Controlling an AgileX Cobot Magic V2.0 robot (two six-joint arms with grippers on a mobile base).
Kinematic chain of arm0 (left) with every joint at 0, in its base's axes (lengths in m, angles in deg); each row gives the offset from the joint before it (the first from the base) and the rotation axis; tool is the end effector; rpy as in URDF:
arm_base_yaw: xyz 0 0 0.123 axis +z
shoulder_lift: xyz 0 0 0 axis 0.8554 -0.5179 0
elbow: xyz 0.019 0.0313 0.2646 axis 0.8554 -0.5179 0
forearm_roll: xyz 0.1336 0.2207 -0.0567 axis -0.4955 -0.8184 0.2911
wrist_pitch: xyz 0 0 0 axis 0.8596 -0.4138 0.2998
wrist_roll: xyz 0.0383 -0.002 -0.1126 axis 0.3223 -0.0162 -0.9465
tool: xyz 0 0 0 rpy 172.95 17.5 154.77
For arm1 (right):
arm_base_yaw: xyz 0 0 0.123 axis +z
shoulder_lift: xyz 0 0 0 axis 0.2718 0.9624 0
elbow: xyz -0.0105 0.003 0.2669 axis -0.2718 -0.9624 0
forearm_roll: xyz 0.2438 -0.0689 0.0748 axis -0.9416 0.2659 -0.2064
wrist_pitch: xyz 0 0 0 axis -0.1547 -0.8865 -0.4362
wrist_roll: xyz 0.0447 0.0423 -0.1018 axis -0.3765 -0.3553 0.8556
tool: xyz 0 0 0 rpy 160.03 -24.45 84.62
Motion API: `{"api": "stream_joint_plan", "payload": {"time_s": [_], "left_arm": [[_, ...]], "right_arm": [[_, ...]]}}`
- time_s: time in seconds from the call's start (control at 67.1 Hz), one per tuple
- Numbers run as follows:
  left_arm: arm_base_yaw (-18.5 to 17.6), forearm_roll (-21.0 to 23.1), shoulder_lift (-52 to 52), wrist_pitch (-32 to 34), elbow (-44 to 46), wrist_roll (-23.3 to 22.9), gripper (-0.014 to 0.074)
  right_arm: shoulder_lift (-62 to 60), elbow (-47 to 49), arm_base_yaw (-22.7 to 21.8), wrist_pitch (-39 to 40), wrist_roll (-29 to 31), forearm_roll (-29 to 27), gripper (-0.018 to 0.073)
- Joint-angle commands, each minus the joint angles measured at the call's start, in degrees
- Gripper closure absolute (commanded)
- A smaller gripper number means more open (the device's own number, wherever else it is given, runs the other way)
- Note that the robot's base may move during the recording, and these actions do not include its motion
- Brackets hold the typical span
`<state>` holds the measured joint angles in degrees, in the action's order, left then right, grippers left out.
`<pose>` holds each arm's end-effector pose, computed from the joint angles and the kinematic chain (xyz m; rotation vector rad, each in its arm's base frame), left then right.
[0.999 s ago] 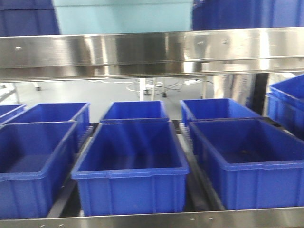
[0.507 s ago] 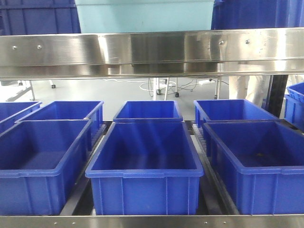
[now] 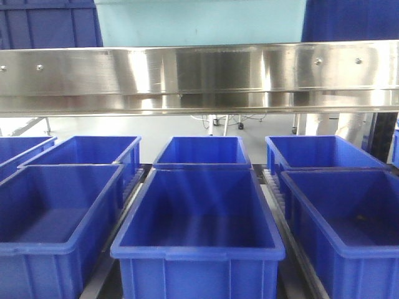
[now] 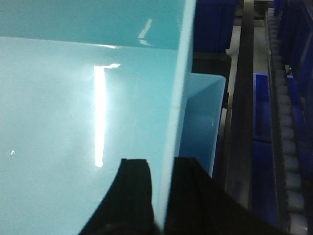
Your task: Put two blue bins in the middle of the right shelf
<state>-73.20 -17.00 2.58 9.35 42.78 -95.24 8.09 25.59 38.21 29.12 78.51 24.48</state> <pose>0.3404 -0.0896 0.4782 0.1544 2.0494 -0.2446 0.3241 0.1376 0.4829 -0.2716 2.0375 0.3644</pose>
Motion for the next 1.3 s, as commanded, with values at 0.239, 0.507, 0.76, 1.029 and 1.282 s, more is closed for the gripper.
{"api": "stream_joint_plan", "payload": {"time_s": [0.239, 0.507, 0.76, 1.029, 1.282], "left_arm": [[-0.3, 1.4, 0.9, 2.7, 0.7, 0.6, 0.0708], [-0.3, 1.4, 0.9, 2.7, 0.7, 0.6, 0.0708], [-0.3, 1.4, 0.9, 2.7, 0.7, 0.6, 0.0708], [-0.3, 1.4, 0.9, 2.7, 0.7, 0.6, 0.0708], [-0.3, 1.4, 0.9, 2.7, 0.7, 0.6, 0.0708]], "right_arm": [[-0.7, 0.7, -0.1, 2.5, 1.0, -0.3, 0.0712], [-0.7, 0.7, -0.1, 2.5, 1.0, -0.3, 0.0712], [-0.7, 0.7, -0.1, 2.5, 1.0, -0.3, 0.0712], [-0.7, 0.7, -0.1, 2.5, 1.0, -0.3, 0.0712], [-0.7, 0.7, -0.1, 2.5, 1.0, -0.3, 0.0712]]}}
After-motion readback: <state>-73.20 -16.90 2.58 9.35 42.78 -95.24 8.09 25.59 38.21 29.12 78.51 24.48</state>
